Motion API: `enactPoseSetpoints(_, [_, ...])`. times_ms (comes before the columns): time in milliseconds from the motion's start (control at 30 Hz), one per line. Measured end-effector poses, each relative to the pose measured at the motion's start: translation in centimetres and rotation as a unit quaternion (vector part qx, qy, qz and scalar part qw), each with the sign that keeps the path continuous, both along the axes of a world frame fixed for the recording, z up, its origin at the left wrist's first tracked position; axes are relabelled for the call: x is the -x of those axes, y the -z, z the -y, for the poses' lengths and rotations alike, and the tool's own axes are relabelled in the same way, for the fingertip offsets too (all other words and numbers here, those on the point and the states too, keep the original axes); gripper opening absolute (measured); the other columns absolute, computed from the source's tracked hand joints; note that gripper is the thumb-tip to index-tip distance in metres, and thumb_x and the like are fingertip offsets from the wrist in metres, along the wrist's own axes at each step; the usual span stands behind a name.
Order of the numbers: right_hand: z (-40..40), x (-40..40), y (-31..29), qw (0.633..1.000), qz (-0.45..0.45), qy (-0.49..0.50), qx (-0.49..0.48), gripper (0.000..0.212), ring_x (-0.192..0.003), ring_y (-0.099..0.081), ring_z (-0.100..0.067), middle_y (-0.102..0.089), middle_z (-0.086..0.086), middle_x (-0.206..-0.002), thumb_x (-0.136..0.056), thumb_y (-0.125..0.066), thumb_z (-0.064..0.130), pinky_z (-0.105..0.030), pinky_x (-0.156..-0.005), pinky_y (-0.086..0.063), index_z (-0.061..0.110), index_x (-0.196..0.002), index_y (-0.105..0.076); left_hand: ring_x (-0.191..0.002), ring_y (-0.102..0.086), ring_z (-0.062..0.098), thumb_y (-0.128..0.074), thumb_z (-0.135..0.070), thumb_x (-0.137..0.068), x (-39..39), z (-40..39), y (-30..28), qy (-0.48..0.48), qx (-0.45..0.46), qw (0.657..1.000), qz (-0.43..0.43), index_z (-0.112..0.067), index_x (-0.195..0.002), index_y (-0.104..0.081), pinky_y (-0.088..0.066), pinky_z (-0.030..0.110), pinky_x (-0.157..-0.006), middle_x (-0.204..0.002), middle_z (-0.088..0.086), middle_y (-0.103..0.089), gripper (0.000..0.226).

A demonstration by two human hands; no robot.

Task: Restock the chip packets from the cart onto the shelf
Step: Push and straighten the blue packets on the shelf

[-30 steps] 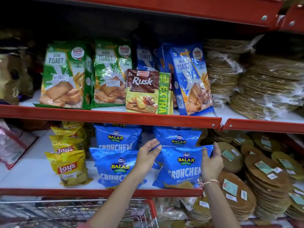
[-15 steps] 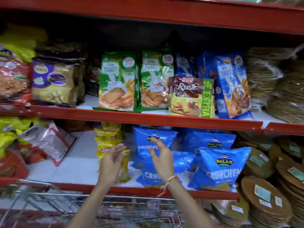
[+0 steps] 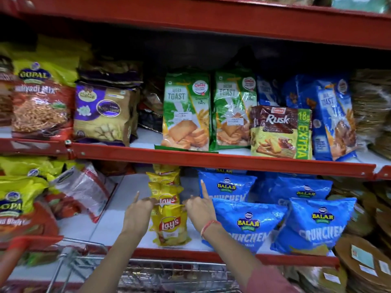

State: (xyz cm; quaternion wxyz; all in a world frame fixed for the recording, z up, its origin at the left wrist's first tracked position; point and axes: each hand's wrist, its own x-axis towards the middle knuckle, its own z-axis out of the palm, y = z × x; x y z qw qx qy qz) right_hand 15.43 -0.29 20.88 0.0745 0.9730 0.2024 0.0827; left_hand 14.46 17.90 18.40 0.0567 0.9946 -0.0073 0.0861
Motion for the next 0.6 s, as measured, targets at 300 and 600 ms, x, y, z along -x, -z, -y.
enactPoseSetpoints(300, [-2.3, -0.5, 1.1, 0.999, -0.040, 0.013, -0.029, 0.025, -0.082, -0.069, -0.030, -0.072, -0.015, -0.081, -0.089, -0.044, -0.002, -0.046, -0.120, 0.013, 0.009, -0.068, -0.051, -0.142, -0.030, 0.027, -0.046, 0.001, -0.092, -0.9, -2.6, 0.2, -0.013, -0.002, 0.999, -0.034, -0.026, -0.125, -0.054, -0.043, 0.039, -0.105, -0.128, 0.001, -0.064, 0.044])
enactPoseSetpoints(600, [5.7, 1.1, 0.7, 0.989, 0.089, -0.005, -0.116, 0.065, -0.135, -0.043, -0.016, -0.057, -0.004, -0.137, -0.080, -0.067, 0.048, -0.046, -0.120, -0.007, 0.013, -0.132, -0.051, -0.133, -0.045, 0.017, -0.066, -0.042, -0.081, -0.3, 4.0, -0.7, 0.140, -0.059, 0.986, 0.074, -0.011, -0.133, -0.051, -0.014, 0.058, -0.112, -0.139, 0.003, -0.056, 0.062])
